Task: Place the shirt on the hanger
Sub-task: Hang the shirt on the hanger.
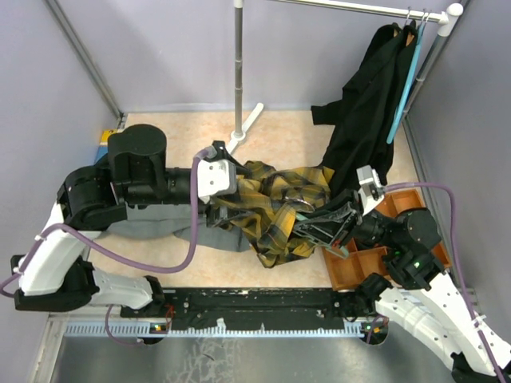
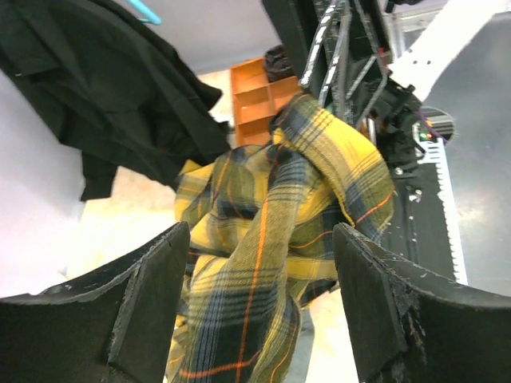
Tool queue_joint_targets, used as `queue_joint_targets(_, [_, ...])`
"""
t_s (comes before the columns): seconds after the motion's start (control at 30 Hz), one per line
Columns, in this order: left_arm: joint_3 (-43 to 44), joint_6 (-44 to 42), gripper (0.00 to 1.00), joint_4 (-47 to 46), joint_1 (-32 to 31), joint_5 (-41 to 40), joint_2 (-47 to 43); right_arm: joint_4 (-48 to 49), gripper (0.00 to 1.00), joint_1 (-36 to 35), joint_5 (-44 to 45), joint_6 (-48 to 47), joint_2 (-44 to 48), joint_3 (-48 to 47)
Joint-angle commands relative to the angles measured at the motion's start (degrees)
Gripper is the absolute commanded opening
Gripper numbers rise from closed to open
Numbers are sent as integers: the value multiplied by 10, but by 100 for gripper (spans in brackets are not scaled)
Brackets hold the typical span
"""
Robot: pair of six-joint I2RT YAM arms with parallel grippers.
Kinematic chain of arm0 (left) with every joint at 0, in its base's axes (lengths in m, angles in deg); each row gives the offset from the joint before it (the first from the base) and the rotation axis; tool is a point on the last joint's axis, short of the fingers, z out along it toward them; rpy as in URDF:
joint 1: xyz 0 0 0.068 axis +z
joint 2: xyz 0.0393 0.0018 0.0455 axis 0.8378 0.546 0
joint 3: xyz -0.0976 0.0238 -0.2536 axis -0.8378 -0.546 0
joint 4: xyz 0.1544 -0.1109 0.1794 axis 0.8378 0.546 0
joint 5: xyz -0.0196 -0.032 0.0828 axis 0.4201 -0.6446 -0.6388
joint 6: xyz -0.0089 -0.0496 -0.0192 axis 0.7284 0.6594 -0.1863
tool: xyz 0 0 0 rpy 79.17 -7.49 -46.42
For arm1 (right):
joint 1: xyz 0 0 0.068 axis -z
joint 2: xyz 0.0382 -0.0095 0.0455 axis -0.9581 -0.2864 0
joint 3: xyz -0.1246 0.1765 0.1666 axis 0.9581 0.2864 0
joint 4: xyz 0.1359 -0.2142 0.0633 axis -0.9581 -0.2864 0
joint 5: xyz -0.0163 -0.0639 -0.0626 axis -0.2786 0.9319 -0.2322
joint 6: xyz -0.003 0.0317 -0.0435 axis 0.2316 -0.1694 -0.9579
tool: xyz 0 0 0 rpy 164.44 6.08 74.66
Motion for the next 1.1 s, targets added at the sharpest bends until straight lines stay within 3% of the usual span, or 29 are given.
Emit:
queue_joint_targets(0.0, [-7,-1,75,33,-16,55,21,28,0,4,-24,-7,4,-9])
queue_joint_targets(0.7, [-34,2,43,60,-47,57,68,-8,0,4,-55,-40,-11,-38])
queue_joint_targets(0.93, [-51,-1,38,65,-49,42,67,-15,0,4,-58,-44,-13,-47])
queue_joint_targets(1.07, [-63,-3,41,67,-50,32,65,-23,0,4,-62,-49,-13,-53])
